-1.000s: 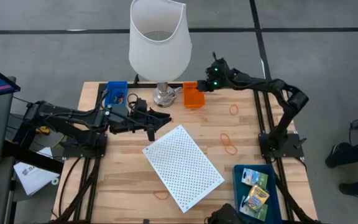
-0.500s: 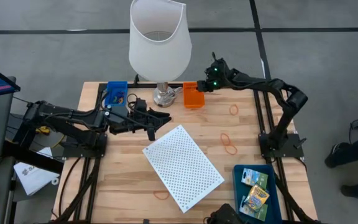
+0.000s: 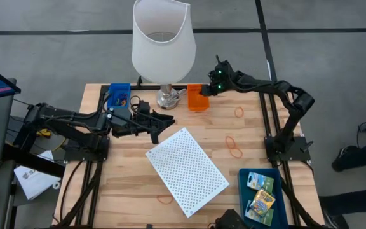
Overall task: Pick & Place Office Desk Supplies
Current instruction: Put the orange rubber band into the blue bin
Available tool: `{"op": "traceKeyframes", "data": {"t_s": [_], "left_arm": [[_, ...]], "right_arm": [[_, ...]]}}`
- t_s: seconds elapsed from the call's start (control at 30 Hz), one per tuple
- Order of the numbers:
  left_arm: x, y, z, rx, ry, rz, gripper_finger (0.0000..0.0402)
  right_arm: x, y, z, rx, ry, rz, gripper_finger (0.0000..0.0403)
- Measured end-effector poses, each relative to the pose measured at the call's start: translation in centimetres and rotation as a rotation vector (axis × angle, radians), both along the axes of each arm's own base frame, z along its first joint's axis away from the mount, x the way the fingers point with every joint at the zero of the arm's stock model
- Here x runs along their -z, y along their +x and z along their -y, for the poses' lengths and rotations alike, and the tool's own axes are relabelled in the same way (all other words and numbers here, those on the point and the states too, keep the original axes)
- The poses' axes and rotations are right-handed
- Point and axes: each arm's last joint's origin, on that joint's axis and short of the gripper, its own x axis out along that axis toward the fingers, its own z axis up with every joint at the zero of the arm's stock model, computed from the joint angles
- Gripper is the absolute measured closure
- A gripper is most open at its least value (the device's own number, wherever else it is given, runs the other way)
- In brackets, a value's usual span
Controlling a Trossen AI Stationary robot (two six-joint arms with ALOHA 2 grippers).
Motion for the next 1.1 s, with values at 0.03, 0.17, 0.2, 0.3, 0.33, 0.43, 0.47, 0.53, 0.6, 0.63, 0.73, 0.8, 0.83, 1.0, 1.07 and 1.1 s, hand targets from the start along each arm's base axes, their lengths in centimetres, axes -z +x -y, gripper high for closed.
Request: {"op": "traceKeyframes", "data": {"t_s": [0.03, 0.17, 0.2, 0.3, 0.33, 0.43, 0.47, 0.53, 0.6, 0.63, 0.73, 0.8, 0.83, 1.0, 1.07, 1.1], "left_arm": [[0.0, 0.0, 0.0, 0.0, 0.0, 0.0, 0.0298], [0.0, 0.0, 0.0, 0.0, 0.0, 0.0, 0.0298], [0.0, 0.0, 0.0, 0.0, 0.0, 0.0, 0.0298], [0.0, 0.0, 0.0, 0.0, 0.0, 0.0, 0.0298], [0.0, 0.0, 0.0, 0.0, 0.0, 0.0, 0.0298], [0.0, 0.0, 0.0, 0.001, 0.003, -0.001, 0.0298], [0.0, 0.0, 0.0, 0.001, 0.003, -0.001, 0.0298], [0.0, 0.0, 0.0, 0.001, 0.004, -0.001, 0.0298], [0.0, 0.0, 0.0, 0.001, 0.005, -0.002, 0.0298], [0.0, 0.0, 0.0, 0.001, 0.005, -0.002, 0.0298], [0.0, 0.0, 0.0, 0.001, 0.006, -0.002, 0.0298], [0.0, 0.0, 0.0, 0.001, 0.007, -0.003, 0.0298], [0.0, 0.0, 0.0, 0.001, 0.007, -0.003, 0.0298], [0.0, 0.0, 0.0, 0.002, 0.013, -0.005, 0.0298], [0.0, 0.0, 0.0, 0.002, 0.013, -0.005, 0.0298], [0.0, 0.0, 0.0, 0.003, 0.014, -0.005, 0.0298]], "right_arm": [[0.0, 0.0, 0.0, 0.002, 0.0, 0.0, 0.0344], [0.0, -0.1, 0.1, 0.024, 0.006, -0.008, 0.028], [0.0, -0.1, 0.1, 0.026, 0.006, -0.008, 0.0266], [0.0, -0.1, 0.1, 0.037, 0.006, -0.012, 0.0231], [0.0, -0.1, 0.1, 0.042, 0.004, -0.014, 0.0223], [0.0, -0.1, 0.1, 0.042, 0.011, -0.008, 0.0209], [0.0, 0.0, 0.1, 0.04, 0.015, -0.002, 0.0207], [0.0, 0.0, 0.1, 0.045, 0.02, 0.001, 0.0206], [-0.1, -0.1, 0.1, 0.059, 0.019, -0.002, 0.0208], [-0.3, -0.2, 0.1, 0.068, 0.01, -0.006, 0.0209], [-1.2, -0.6, -0.1, 0.112, -0.025, -0.026, 0.0215], [-1.9, -1.3, -0.3, 0.15, -0.042, -0.058, 0.0219], [-2.2, -1.8, -0.4, 0.169, -0.043, -0.086, 0.022], [-3.1, -4.9, -2.4, 0.304, -0.038, -0.399, 0.0227], [-3.4, -6.0, -3.6, 0.306, -0.009, -0.519, 0.0227], [-3.6, -6.5, -4.4, 0.295, 0.008, -0.575, 0.0227]]}}
